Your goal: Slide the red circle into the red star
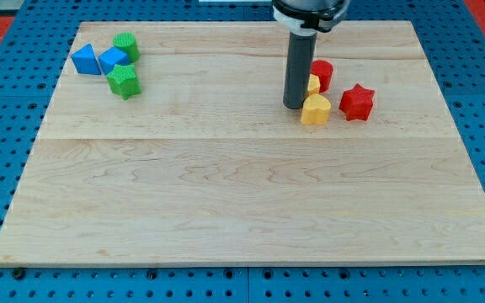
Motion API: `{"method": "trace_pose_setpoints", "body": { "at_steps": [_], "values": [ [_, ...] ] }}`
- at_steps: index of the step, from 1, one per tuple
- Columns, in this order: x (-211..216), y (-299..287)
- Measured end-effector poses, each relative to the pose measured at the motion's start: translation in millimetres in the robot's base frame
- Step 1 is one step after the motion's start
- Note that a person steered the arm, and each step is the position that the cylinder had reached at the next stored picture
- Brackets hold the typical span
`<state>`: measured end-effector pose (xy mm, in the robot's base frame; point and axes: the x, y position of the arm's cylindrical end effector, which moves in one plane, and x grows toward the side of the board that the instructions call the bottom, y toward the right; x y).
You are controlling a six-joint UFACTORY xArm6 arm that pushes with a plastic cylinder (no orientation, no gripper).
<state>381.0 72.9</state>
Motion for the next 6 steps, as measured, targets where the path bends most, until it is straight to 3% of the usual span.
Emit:
{"method": "trace_pose_setpoints", "body": {
  "at_steps": [1,2,3,4,5,6],
  "values": [
    [-3,-35],
    [-50,-13],
    [-74,36],
    [-70,60],
    [-107,75],
    [-75,104]
  ]
}}
